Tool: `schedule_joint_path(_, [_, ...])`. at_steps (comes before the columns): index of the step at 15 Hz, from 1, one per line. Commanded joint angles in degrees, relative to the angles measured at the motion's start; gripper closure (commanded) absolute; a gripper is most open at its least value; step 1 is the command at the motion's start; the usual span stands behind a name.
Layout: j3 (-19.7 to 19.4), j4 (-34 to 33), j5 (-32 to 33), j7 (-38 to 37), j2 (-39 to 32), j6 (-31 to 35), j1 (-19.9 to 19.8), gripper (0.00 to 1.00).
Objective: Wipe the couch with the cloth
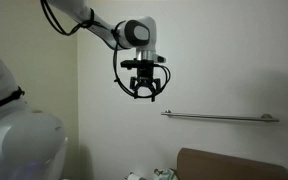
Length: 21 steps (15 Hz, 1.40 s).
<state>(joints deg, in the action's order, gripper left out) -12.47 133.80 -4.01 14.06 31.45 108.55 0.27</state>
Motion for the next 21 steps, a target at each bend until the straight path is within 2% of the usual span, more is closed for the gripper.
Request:
schedule_joint_path(1, [1.03, -0.11, -0.62, 0.56, -0.19, -0.14, -1.3, 0.0])
schedule_joint_path(13, [0.48, -0.88, -1.86, 0.82, -1.54, 0.78, -0.89, 0.0])
schedule_joint_path(15, [0.44, -1.68, -2.9, 2.02, -4.91, 5.04, 0.17, 0.0])
schedule_joint_path(17, [1.99, -1.89, -3.32, 0.96, -9.65, 12.97, 0.97, 0.0])
schedule_joint_path(19, [3.08, -3.68, -3.73, 1.06, -16.11, 18.97, 2.08, 0.0])
schedule_joint_path(21, [3.9, -7.08, -4.78, 1.45, -23.6, 21.51, 2.81, 0.0])
